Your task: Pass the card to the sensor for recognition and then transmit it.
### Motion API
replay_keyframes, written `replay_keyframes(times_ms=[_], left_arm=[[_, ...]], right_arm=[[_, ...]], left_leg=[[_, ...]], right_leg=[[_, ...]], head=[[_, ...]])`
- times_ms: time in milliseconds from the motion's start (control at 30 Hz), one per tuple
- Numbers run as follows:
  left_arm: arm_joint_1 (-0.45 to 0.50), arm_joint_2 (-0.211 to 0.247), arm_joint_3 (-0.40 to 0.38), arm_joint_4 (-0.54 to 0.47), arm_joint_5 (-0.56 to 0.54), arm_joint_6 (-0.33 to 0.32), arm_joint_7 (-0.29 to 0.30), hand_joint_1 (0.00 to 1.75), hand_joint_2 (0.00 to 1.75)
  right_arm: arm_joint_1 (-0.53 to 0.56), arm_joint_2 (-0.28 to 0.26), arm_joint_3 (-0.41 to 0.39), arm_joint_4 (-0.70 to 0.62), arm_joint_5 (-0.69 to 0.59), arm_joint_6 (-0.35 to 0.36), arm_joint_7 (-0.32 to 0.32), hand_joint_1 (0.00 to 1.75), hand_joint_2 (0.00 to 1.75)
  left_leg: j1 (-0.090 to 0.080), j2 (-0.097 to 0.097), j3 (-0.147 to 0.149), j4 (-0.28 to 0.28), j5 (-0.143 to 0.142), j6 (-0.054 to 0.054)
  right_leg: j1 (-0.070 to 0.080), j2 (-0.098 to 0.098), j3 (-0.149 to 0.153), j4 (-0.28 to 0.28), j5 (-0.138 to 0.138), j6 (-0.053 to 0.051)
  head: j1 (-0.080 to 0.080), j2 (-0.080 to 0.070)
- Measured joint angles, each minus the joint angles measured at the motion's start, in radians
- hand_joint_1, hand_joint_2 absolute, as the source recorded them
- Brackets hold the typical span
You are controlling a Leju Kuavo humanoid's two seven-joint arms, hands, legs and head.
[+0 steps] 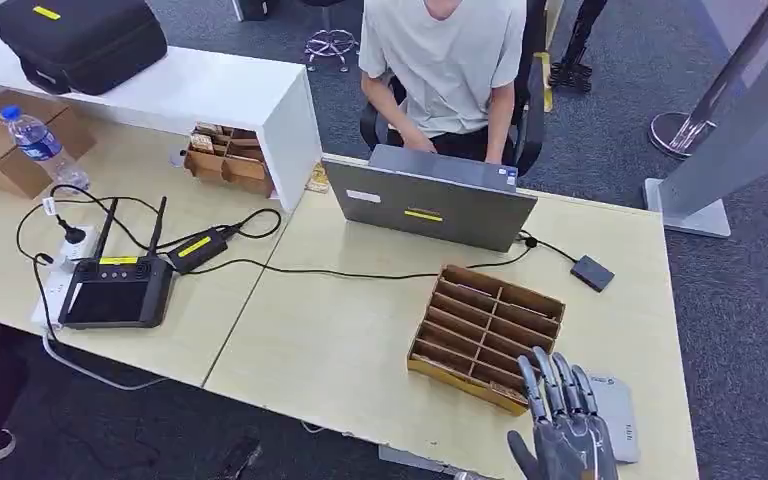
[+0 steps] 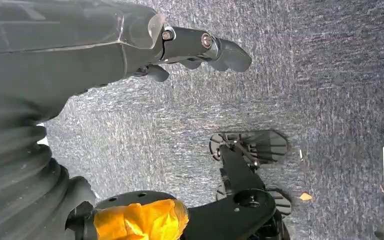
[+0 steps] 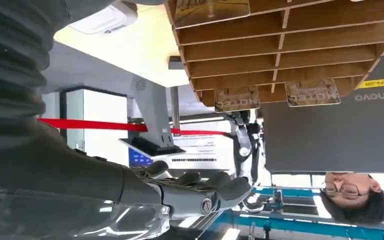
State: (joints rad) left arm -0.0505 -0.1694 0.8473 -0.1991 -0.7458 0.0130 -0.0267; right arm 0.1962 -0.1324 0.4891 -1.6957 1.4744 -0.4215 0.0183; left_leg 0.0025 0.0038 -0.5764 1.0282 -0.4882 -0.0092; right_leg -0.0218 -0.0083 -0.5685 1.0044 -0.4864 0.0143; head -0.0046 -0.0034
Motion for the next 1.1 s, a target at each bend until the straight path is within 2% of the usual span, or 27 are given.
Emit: replay_keyframes(times_ms=[600,1100], left_arm=[[-0.004,-0.005,0.009,0.000,-0.028,-0.005,0.000,0.00,1.75],[-0.004,-0.005,0.018,0.000,-0.036,-0.010,0.000,0.00,1.75]], right_arm=[[-0.039,0.015,0.028,0.073,-0.056,0.027,-0.016,0.00,1.75],[-0.052,0.025,0.009,0.126,-0.071,0.021,0.002,0.00,1.75]], left_leg=[[0.000,0.000,0.000,0.000,0.000,0.000],[0.000,0.000,0.000,0.000,0.000,0.000]], right_leg=[[0.000,0.000,0.000,0.000,0.000,0.000],[0.000,0.000,0.000,0.000,0.000,0.000]], head=[[0.000,0.000],[0.000,0.000]])
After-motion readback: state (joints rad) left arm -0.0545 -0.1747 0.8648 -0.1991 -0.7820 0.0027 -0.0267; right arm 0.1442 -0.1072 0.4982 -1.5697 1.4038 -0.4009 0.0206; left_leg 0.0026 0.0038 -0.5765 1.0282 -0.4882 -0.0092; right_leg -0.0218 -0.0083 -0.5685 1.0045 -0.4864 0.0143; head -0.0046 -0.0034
